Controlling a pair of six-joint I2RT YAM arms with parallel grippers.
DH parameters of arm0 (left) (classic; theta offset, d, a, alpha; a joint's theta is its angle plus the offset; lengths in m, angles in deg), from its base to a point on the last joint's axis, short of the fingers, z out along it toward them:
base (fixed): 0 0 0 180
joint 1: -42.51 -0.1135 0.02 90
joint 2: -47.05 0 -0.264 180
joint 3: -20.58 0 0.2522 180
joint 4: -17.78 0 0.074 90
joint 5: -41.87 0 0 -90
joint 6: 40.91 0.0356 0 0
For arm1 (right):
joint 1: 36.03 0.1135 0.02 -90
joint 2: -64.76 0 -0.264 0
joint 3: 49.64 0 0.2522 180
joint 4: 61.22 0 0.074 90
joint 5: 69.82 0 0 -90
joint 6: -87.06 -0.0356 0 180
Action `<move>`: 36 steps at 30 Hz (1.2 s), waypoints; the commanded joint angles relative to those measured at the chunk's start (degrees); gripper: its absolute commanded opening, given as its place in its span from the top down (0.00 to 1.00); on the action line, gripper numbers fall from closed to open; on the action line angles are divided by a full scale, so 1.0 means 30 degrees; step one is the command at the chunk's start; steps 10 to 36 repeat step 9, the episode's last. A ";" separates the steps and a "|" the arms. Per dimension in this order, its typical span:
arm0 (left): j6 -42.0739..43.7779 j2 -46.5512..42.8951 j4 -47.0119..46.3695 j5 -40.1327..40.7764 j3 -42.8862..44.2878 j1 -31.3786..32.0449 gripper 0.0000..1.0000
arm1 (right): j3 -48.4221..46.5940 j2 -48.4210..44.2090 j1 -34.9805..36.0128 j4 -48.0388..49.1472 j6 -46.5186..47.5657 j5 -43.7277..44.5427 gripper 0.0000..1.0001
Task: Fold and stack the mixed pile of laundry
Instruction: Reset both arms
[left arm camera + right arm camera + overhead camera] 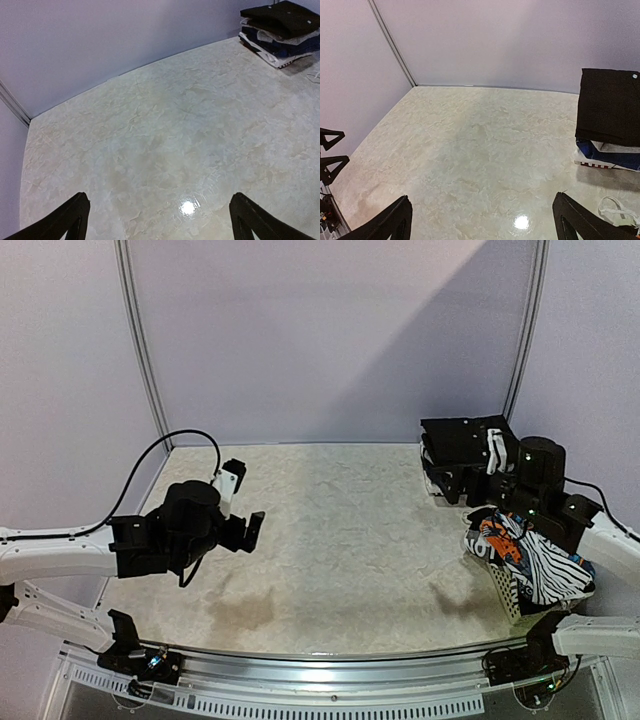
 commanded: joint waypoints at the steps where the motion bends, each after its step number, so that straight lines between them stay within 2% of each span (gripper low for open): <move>1: 0.0182 0.0240 0.0516 0.0750 0.0085 -0.0219 0.00 | 0.0701 -0.1250 -0.0038 0.1306 -0.0172 -0.0130 0.01; 36: 0.0119 0.0212 0.1042 0.1302 0.0245 -0.0219 0.00 | 0.0233 -0.0759 -0.0034 0.0680 -0.0180 -0.0102 0.01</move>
